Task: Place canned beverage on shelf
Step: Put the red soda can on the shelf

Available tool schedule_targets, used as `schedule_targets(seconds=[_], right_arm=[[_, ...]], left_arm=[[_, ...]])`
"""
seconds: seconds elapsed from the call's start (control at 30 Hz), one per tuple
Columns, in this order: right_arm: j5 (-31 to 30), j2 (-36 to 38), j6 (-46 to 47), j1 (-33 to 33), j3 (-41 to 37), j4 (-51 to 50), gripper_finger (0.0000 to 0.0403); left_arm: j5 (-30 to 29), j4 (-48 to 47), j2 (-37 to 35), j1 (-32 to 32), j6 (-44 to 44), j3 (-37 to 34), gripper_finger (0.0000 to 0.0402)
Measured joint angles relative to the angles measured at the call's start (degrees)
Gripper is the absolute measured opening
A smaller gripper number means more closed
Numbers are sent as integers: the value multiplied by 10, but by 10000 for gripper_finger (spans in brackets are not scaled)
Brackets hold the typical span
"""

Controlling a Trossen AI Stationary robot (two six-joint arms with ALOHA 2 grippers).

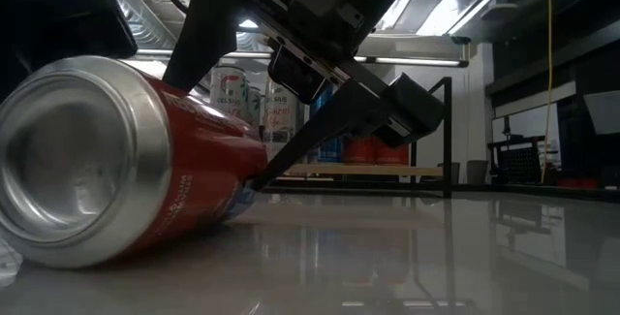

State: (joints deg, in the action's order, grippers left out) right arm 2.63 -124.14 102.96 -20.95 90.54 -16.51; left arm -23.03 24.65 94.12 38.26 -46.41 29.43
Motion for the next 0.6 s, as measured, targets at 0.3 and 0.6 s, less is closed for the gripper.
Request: schedule_targets(seconds=[0.3,0.6], right_arm=[[6,0,-2,0,0,0,308],[16,0,-1,0,0,-3,308]], left_arm=[[9,21,43,-22,14,29,350],[6,19,43,-29,40,44,350]])
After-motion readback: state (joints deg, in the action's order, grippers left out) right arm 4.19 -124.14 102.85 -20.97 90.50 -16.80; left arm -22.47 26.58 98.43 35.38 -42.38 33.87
